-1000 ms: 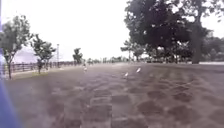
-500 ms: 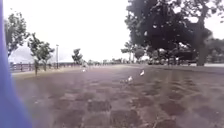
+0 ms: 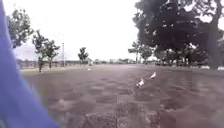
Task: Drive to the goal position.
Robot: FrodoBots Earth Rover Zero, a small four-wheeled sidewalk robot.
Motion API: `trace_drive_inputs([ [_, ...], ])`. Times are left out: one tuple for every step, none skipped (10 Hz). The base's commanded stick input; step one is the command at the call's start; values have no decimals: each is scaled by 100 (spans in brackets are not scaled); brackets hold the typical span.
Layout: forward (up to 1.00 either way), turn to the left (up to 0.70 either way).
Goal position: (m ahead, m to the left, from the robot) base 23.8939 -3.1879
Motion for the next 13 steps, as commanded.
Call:
trace_drive_inputs([
  [100, 0],
  [100, 0],
  [100, 0],
  [100, 0],
  [100, 0],
  [100, 0],
  [100, -8],
  [100, -36],
  [100, -40],
  [100, -14],
  [100, -2],
  [100, -21],
  [100, -29],
])
